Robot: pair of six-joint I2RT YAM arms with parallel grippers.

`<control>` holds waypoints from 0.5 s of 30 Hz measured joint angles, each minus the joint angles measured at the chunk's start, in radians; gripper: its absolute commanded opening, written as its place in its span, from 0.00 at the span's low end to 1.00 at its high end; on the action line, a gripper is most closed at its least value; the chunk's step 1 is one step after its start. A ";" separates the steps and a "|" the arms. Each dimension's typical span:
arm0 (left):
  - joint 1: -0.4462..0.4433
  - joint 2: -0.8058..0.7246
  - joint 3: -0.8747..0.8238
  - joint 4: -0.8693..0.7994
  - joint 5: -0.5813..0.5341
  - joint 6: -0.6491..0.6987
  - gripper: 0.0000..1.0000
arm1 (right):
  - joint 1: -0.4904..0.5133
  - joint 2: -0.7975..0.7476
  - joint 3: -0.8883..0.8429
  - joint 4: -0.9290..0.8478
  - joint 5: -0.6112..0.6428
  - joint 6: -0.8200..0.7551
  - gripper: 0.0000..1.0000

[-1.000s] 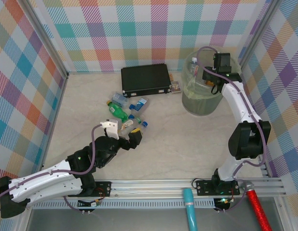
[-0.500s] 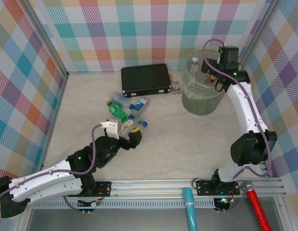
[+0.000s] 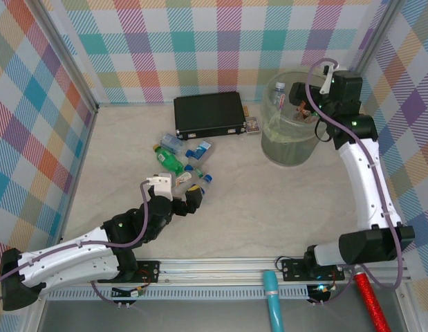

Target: Put the plastic bottles in the bin

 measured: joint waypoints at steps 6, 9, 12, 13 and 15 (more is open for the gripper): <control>0.054 0.048 0.000 -0.082 0.022 -0.042 0.94 | 0.109 -0.082 -0.117 0.001 -0.034 0.027 0.99; 0.104 0.085 0.000 -0.113 0.066 -0.044 0.93 | 0.172 -0.112 -0.172 0.002 -0.047 0.037 0.99; 0.154 0.140 0.000 -0.131 0.117 -0.042 0.93 | 0.238 -0.148 -0.229 0.007 -0.053 0.048 0.99; 0.167 0.163 0.000 -0.136 0.136 -0.039 0.94 | 0.262 -0.161 -0.243 0.008 -0.053 0.051 0.99; 0.186 0.209 0.000 -0.136 0.169 -0.026 0.94 | 0.299 -0.186 -0.269 0.009 -0.053 0.055 0.99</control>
